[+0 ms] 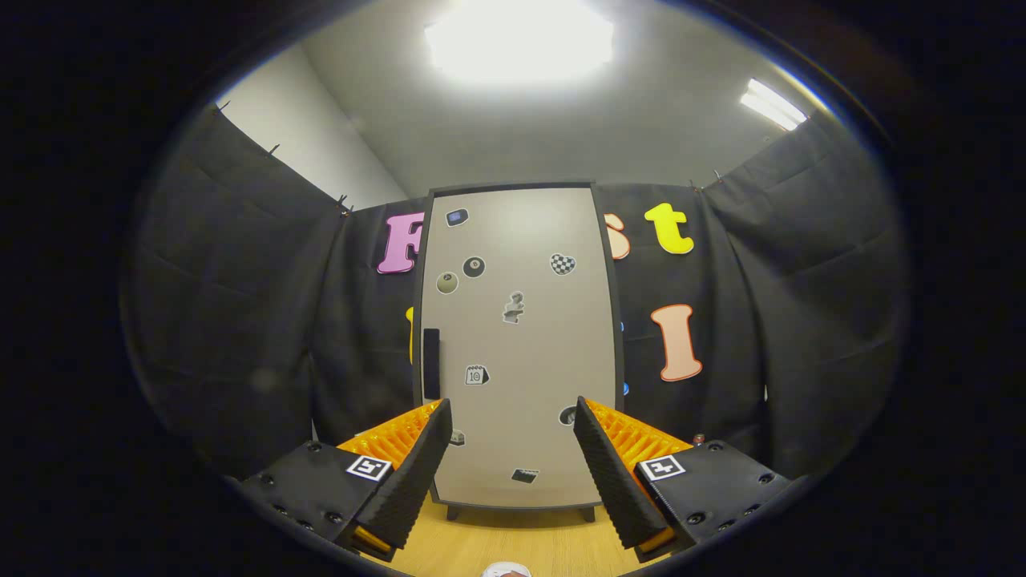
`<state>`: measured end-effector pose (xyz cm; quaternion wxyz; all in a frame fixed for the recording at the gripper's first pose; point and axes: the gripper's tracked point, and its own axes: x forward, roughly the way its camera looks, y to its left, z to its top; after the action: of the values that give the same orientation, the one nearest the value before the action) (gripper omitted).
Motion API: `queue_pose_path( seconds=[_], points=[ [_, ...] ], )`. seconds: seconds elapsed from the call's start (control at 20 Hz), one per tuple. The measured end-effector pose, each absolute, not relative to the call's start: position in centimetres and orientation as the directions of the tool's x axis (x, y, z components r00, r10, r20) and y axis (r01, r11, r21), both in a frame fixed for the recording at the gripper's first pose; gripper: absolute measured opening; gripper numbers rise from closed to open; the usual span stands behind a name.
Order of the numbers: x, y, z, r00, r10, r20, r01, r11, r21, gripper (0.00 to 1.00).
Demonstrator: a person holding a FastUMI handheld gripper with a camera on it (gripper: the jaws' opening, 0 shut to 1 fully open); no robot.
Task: Open the shoe cabinet door, grab the shoes and put them into the shoe cabinet, then close the shoe cabinet door.
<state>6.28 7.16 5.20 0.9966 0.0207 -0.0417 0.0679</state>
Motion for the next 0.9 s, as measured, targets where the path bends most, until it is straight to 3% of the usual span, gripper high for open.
queue_pose_path(
  seconds=[0.9],
  points=[
    [21.5,17.9,7.5,0.959,0.262,0.11,-0.268,0.963,0.037,0.96]
  ],
)
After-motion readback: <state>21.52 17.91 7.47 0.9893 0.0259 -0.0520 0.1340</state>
